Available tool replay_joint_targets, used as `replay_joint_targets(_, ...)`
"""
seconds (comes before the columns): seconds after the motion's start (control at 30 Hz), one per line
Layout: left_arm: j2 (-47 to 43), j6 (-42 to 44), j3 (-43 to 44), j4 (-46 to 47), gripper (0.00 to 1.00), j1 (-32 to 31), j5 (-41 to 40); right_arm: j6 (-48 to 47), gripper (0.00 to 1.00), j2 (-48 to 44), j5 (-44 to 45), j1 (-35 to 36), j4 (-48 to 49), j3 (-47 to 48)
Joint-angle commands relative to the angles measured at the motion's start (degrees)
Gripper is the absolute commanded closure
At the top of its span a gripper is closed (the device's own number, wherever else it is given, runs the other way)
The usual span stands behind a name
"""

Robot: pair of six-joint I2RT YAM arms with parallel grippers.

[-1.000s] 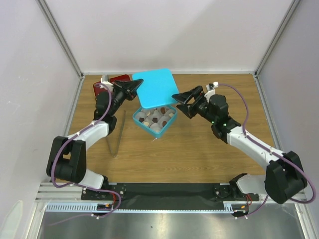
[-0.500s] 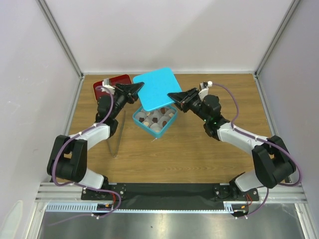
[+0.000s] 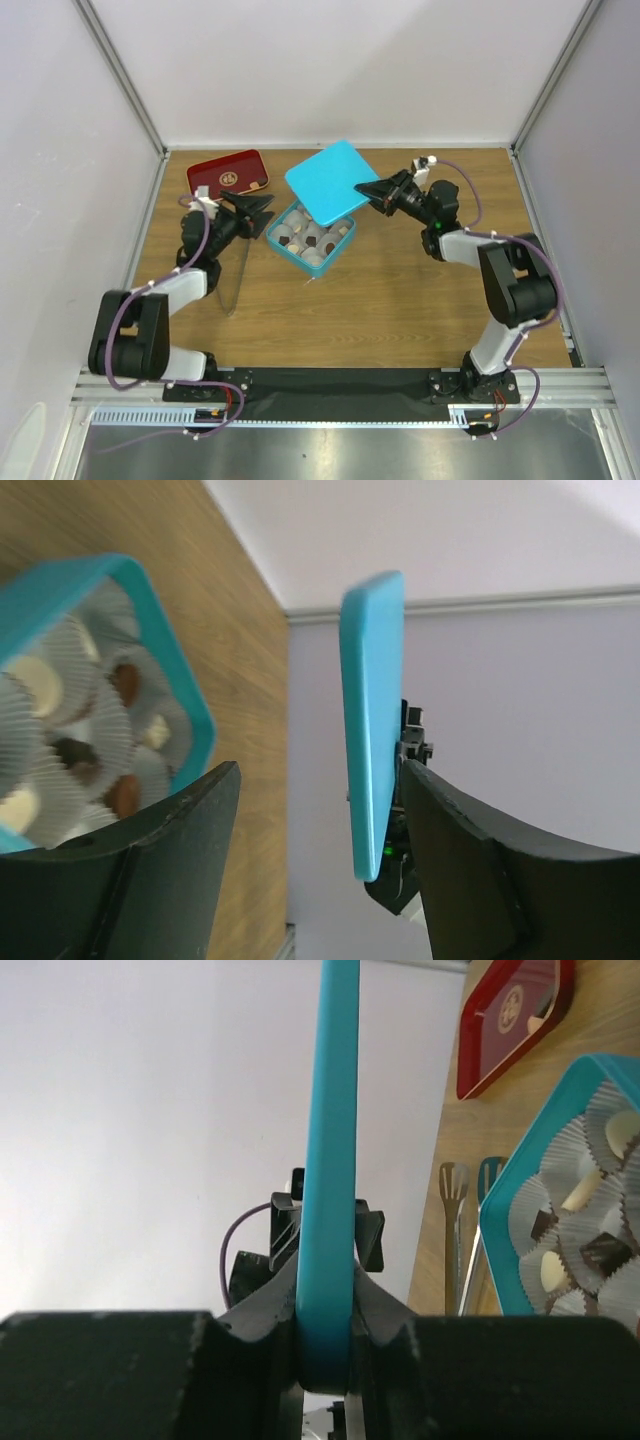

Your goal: Pack the chocolate

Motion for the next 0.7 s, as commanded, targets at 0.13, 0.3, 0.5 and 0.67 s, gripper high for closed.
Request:
replay_joint_targets(0.13, -12.16, 19.90, 5.01, -26.35, 0.28, 8.39, -1.58, -1.85, 1.00, 8.63, -18.10, 1.48, 9.75, 9.53)
replay_joint_targets(0.3, -10.77, 28.12, 13.89, -36.87, 0.28, 8.39, -2.56, -4.94, 1.00, 11.89, -17.14, 3.59, 7.35, 9.72)
replay_joint_targets(0.5, -7.35, 29.27, 12.77, -35.74, 0.28, 8.39, 0.26, -9.07, 1.00, 15.76, -15.91, 6.23, 2.87, 10.60)
replay_joint_targets(0.67, -5.32, 27.51, 9.51, -30.64, 0.28, 7.95, 3.34, -11.01, 1.00, 17.34, -15.38, 6.58, 1.73, 10.86)
